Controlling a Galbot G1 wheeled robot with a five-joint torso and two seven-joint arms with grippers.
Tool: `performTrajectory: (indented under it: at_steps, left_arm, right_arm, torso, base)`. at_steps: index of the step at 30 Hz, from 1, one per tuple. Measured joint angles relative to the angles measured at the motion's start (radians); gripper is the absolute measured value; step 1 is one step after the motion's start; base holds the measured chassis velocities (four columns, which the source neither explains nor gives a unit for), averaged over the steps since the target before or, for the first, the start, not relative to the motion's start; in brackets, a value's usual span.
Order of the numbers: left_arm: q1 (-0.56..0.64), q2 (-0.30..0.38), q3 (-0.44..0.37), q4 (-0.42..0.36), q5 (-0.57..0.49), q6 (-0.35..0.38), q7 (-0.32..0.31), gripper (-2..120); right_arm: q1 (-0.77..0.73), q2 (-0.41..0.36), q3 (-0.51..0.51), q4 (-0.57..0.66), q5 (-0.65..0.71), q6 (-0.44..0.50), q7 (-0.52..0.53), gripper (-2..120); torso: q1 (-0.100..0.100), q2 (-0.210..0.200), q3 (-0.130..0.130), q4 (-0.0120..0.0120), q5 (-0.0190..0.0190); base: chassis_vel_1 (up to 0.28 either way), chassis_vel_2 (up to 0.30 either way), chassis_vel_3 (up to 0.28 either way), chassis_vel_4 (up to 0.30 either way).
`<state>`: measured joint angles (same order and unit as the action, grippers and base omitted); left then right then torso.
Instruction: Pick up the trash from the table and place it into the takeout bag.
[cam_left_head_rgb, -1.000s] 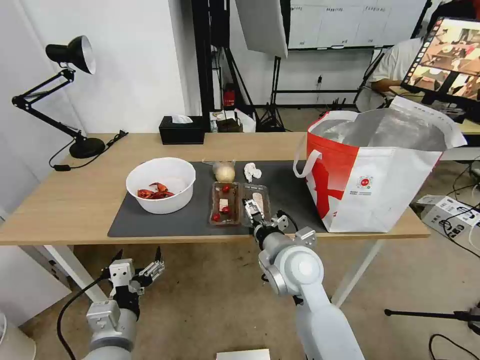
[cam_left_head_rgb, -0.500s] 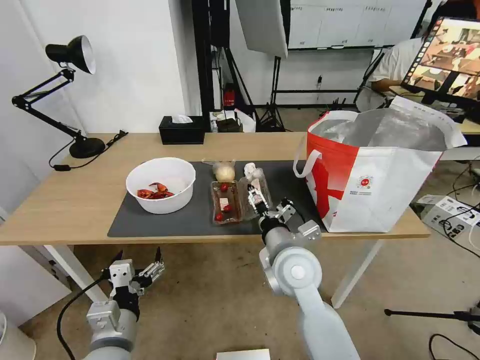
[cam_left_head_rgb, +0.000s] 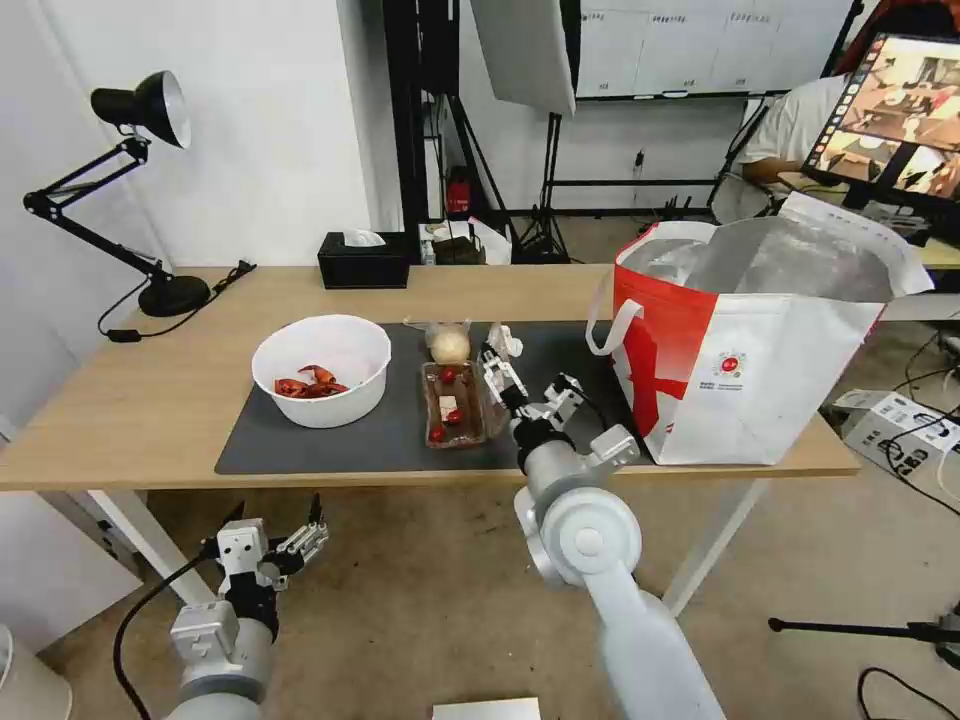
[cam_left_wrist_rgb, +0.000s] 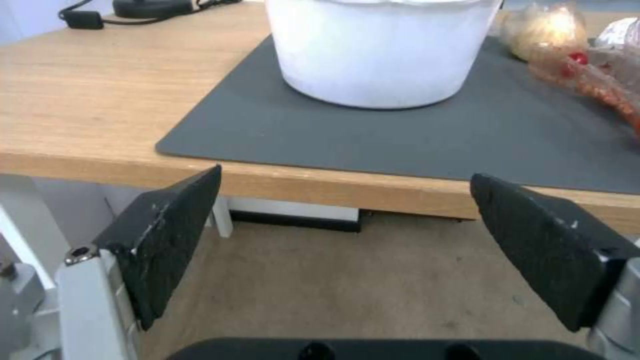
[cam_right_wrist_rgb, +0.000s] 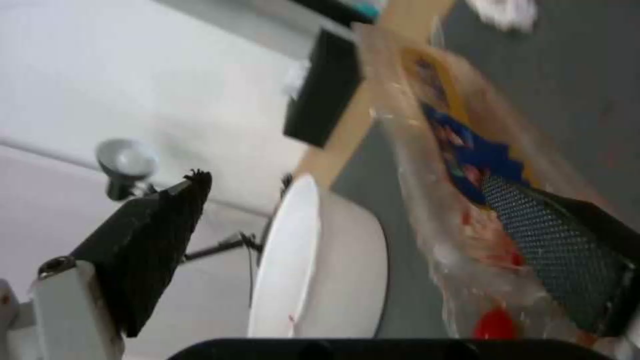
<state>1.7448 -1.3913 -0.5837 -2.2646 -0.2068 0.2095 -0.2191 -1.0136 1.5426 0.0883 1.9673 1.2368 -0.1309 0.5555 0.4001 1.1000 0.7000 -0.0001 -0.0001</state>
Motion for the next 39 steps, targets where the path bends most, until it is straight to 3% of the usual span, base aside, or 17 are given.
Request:
performTrajectory:
  at_steps: [10, 19, 22, 23, 27, 29, 32, 35, 39]
  left_arm:
    - [0.008, 0.002, -0.012, -0.012, -0.004, -0.003, 0.002, 100]
    - [0.003, 0.008, -0.012, -0.013, -0.009, -0.004, 0.003, 100]
    - [0.003, 0.014, -0.019, -0.018, -0.016, -0.004, 0.004, 100]
    - [0.003, 0.014, -0.023, -0.02, -0.018, -0.005, 0.004, 100]
    - [0.005, 0.013, -0.024, -0.023, -0.019, -0.006, 0.004, 100]
    - [0.005, 0.012, -0.024, -0.023, -0.02, -0.007, 0.004, 100]
    - [0.004, 0.013, -0.022, -0.021, -0.023, -0.008, 0.004, 100]
    - [-0.001, 0.015, -0.02, -0.02, -0.028, -0.007, 0.008, 100]
    - [-0.002, 0.015, -0.019, -0.02, -0.029, -0.006, 0.01, 100]
  right_arm:
    - [0.088, 0.029, -0.084, -0.111, 0.055, -0.041, 0.103, 100]
    - [0.124, 0.008, -0.08, -0.108, 0.041, -0.055, 0.071, 100]
    - [0.192, -0.057, -0.106, -0.128, -0.041, -0.078, -0.02, 96]
    - [0.245, -0.11, -0.134, -0.148, -0.107, -0.096, -0.073, 90]
    - [0.333, -0.182, -0.172, -0.187, -0.176, -0.132, -0.141, 80]
    - [0.442, -0.251, -0.22, -0.261, -0.218, -0.166, -0.244, 69]
    - [0.492, -0.277, -0.246, -0.306, -0.238, -0.18, -0.317, 62]
    - [0.61, -0.316, -0.329, -0.458, -0.377, -0.187, -0.552, 46]
    - [0.653, -0.316, -0.384, -0.559, -0.48, -0.187, -0.656, 33]
  torso:
    - [0.0, 0.0, 0.0, 0.0002, 0.0]
    - [0.0, 0.0, 0.0, 0.0001, 0.0001]
    - [0.0, 0.0, 0.0, -0.0001, 0.0005]
    - [0.0, 0.0, 0.0, -0.0001, 0.0003]
    - [0.0, 0.0, 0.0, -0.0001, 0.0003]
    - [0.0, 0.0, 0.0, 0.0001, 0.0001]
    - [0.0, 0.0, 0.0, 0.0001, 0.0003]
    - [0.0, 0.0, 0.0, 0.0001, 0.0002]
    - [0.0, 0.0, 0.0, 0.0001, 0.0001]
  base:
    - [0.0, 0.0, 0.0, 0.0]
    - [0.0, 0.0, 0.0, 0.0]
    - [0.0, 0.0, 0.0, 0.0]
    - [0.0, 0.0, 0.0, 0.0]
    - [0.0, 0.0, 0.0, 0.0]
    - [0.0, 0.0, 0.0, 0.0]
    - [0.0, 0.0, 0.0, 0.0]
    - [0.0, 0.0, 0.0, 0.0]
    - [0.0, 0.0, 0.0, 0.0]
